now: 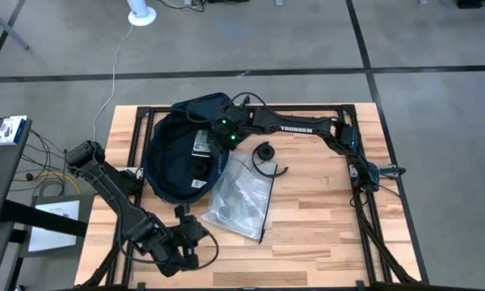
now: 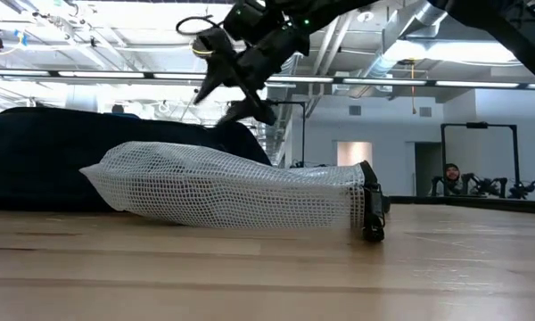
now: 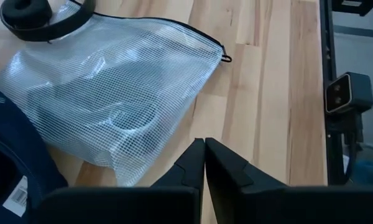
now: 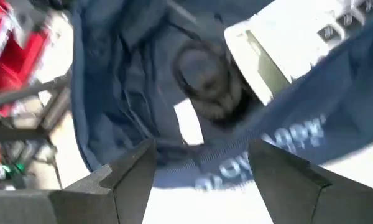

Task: Unpack backpack
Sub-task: Put the black headphones into the dark blue backpack

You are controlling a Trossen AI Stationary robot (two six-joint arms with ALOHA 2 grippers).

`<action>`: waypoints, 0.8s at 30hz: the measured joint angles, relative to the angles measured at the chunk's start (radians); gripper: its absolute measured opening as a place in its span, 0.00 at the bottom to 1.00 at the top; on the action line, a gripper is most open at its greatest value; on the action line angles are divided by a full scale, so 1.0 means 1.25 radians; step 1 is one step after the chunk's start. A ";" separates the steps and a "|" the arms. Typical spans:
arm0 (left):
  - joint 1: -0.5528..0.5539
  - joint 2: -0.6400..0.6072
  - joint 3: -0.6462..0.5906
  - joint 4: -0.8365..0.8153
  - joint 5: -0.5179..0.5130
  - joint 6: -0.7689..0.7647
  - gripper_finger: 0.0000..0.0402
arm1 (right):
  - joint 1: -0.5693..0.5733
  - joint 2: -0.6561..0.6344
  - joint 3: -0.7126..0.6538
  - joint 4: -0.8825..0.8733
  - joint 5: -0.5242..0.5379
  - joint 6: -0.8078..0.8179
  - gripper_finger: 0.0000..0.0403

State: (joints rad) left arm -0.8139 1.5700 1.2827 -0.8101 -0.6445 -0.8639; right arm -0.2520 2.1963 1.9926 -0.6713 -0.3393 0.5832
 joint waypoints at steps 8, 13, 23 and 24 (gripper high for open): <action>-0.005 0.000 0.000 -0.001 0.001 -0.010 0.00 | 0.042 -0.024 0.000 -0.352 0.083 -0.168 0.61; -0.005 0.001 0.000 -0.002 0.001 0.004 0.00 | 0.106 -0.043 0.000 -0.578 0.346 -0.222 0.61; -0.005 0.001 -0.007 -0.001 0.001 0.002 0.00 | 0.131 -0.041 -0.125 -0.530 0.359 -0.318 0.61; -0.007 0.001 -0.008 -0.003 0.002 -0.004 0.00 | 0.128 -0.041 -0.143 -0.506 0.359 -0.318 0.61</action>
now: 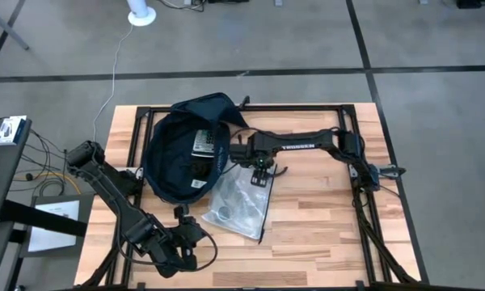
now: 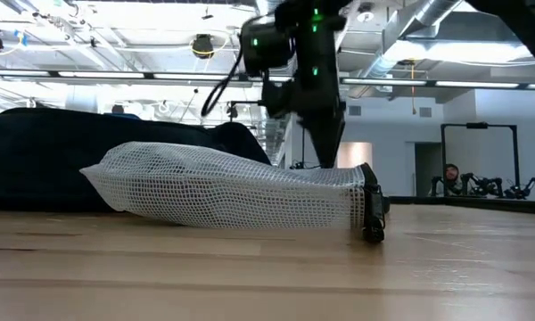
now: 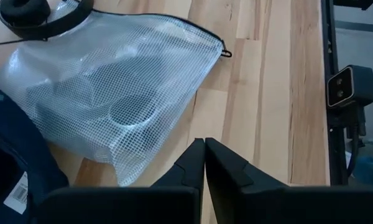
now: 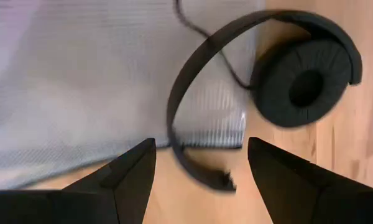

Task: Unpack backpack
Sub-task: Put the black headphones into the dark blue backpack

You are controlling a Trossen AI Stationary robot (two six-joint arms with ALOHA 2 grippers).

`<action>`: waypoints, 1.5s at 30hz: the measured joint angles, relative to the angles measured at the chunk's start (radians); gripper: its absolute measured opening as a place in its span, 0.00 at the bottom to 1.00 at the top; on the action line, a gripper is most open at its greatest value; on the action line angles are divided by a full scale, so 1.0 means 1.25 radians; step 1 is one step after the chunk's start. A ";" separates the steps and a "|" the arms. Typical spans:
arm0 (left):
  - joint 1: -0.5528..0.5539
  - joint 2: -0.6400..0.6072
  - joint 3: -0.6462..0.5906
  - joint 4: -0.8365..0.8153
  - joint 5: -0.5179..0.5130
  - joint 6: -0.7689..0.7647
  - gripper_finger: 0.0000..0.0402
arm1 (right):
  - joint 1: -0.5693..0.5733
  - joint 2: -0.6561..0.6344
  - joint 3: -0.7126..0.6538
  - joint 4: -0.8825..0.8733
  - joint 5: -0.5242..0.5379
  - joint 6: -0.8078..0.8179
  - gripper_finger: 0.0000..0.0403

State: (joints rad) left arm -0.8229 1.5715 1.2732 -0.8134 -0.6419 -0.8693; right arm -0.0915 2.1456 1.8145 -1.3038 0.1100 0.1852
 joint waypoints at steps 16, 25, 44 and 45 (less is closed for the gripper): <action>0.000 0.000 0.000 0.001 -0.001 -0.013 0.00 | 0.000 0.000 -0.188 0.199 -0.050 0.075 0.39; 0.000 0.000 0.000 -0.001 -0.001 -0.007 0.00 | 0.015 -0.060 -0.175 0.173 -0.039 0.100 0.04; -0.016 -0.005 0.004 0.016 0.030 -0.065 0.00 | 0.035 -0.202 -0.137 0.978 -0.261 0.120 0.01; -0.016 -0.006 0.006 0.024 0.030 -0.065 0.00 | 0.032 -0.185 -0.137 1.036 -0.269 0.121 0.01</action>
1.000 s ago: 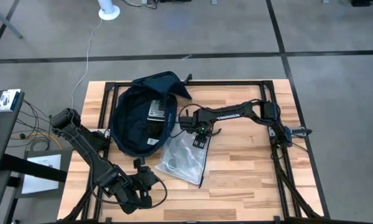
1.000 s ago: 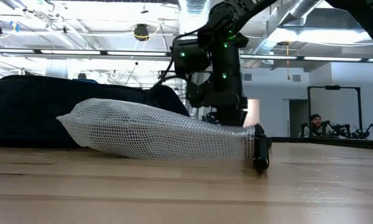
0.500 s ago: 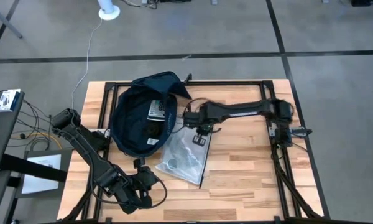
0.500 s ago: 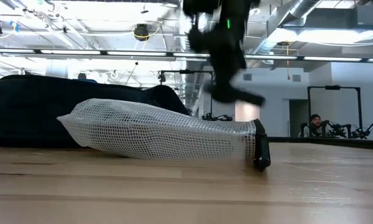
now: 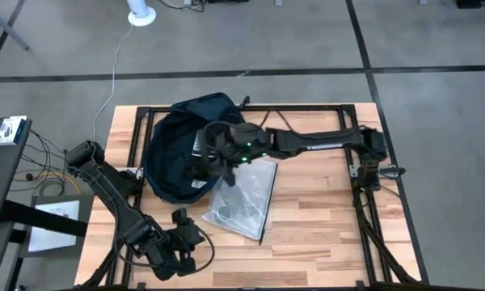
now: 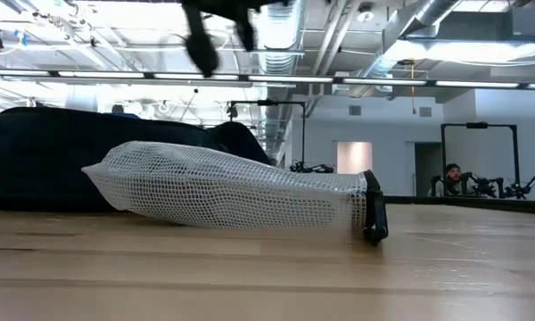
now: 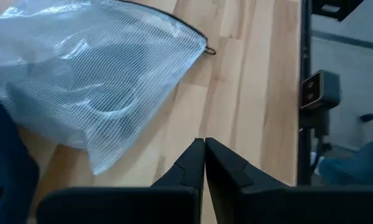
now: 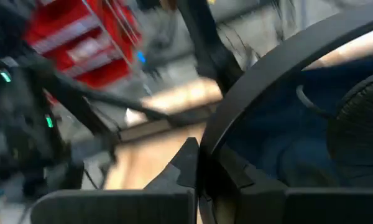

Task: Unpack backpack
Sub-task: Put the black headphones into the dark blue backpack

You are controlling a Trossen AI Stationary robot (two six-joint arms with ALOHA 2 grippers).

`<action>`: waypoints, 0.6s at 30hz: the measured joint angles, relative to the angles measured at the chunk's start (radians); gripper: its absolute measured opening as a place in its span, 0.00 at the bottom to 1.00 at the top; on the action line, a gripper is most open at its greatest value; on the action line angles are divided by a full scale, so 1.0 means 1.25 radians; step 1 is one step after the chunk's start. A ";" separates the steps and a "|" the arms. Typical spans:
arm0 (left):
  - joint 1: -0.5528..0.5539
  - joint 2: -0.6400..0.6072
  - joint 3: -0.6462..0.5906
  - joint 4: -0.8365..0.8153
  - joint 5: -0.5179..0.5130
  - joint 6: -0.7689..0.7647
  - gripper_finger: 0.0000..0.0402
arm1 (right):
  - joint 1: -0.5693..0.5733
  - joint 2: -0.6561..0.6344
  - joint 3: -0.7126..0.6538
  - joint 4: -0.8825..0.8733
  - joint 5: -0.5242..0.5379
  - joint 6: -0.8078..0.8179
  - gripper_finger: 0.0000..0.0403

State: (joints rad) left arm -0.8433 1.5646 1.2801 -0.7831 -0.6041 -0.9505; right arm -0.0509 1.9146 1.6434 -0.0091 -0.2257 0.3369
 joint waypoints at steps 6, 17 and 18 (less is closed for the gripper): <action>-0.006 0.000 0.001 0.043 0.000 0.005 0.00 | -0.039 0.126 0.050 0.131 -0.017 -0.024 0.01; -0.018 -0.001 0.001 0.048 0.000 0.003 0.00 | -0.089 0.282 0.143 0.060 -0.067 0.073 0.17; -0.018 -0.001 0.001 0.048 0.000 0.003 0.00 | -0.089 0.282 0.144 0.051 -0.068 0.073 0.20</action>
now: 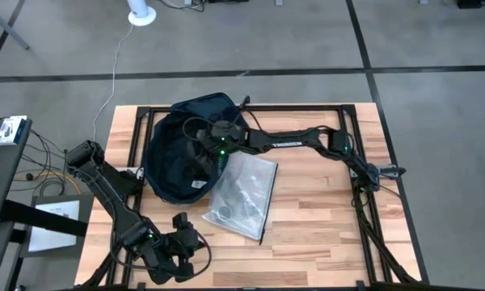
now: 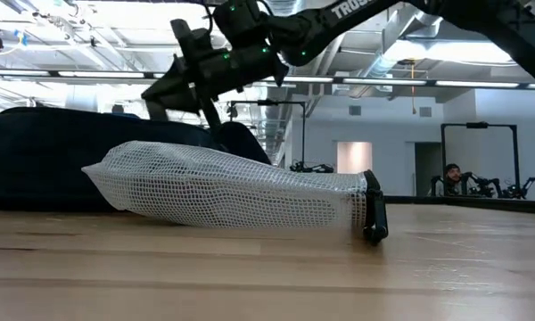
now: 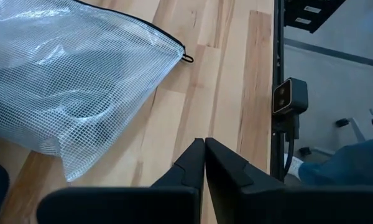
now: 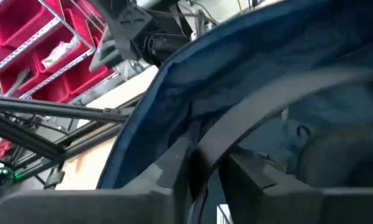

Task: Unpack backpack
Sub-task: Put the black headphones into the dark blue backpack, then close the white zip bag

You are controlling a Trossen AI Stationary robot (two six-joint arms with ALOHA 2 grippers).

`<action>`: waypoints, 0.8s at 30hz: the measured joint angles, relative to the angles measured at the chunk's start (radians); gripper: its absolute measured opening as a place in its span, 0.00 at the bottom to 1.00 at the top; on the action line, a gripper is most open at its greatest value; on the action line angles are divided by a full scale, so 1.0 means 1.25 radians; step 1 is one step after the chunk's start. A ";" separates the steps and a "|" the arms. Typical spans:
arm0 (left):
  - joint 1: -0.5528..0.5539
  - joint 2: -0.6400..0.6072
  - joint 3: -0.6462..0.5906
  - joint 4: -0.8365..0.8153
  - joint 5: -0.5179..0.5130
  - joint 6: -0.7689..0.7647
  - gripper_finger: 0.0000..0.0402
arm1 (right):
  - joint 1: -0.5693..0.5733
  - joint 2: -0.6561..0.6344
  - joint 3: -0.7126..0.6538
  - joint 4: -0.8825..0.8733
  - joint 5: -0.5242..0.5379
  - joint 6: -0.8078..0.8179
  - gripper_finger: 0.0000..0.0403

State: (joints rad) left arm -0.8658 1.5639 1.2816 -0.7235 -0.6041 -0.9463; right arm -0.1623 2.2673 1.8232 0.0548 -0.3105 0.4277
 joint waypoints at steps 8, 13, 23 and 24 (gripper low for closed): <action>0.009 0.000 0.000 -0.002 -0.001 0.036 0.00 | 0.000 -0.072 0.001 -0.065 -0.008 0.007 0.40; 0.024 0.000 0.000 -0.002 -0.001 0.064 0.00 | -0.003 -0.166 0.003 -0.156 -0.005 -0.040 0.43; 0.051 0.000 0.000 -0.002 -0.001 0.097 0.00 | -0.033 -0.272 0.003 -0.453 0.014 -0.158 0.44; 0.050 0.000 -0.001 -0.002 -0.001 0.095 0.00 | -0.040 -0.285 0.003 -0.528 0.014 -0.201 0.43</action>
State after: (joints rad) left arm -0.8029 1.5635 1.2804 -0.7259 -0.6056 -0.8274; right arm -0.2121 1.9114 1.8275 -0.6047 -0.2932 0.1766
